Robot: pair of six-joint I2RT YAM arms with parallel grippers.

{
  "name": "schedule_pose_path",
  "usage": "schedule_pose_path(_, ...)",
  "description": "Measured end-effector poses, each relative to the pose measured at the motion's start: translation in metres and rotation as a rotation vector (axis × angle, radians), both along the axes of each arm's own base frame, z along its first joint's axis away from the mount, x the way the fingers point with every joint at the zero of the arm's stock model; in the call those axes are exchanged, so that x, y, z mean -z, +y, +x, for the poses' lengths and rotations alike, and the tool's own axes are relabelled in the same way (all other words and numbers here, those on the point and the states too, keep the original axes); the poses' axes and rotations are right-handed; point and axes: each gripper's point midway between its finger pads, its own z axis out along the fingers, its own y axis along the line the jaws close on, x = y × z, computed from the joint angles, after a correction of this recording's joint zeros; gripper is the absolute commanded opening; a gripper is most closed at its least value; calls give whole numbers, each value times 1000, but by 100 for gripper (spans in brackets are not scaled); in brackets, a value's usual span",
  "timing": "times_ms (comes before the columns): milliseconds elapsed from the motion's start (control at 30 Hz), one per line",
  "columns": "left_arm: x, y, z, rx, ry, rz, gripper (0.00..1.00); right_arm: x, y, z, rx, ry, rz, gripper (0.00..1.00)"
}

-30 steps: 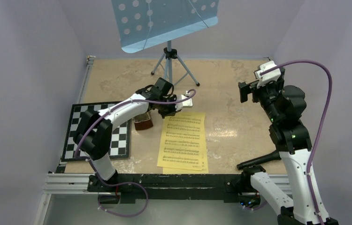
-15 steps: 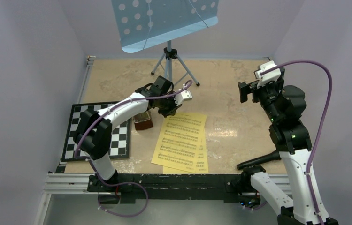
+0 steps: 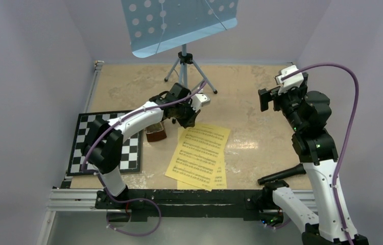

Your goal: Pack up the instrument practice props

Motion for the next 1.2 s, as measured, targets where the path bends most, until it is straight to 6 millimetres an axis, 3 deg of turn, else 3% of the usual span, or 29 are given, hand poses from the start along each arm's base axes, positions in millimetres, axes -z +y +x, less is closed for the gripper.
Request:
schedule_pose_path(567, -4, -21, 21, -219, 86, -57, 0, 2, 0, 1, -1, 9, -1, 99)
schedule_pose_path(933, 18, -7, 1, -106, 84, 8, 0, 5, 4, 3, -17, 20, 2, 99)
schedule_pose_path(1200, 2, 4, 9, -15, -14, 13, 0, 5, 5, 3, -21, 22, 9, 99)
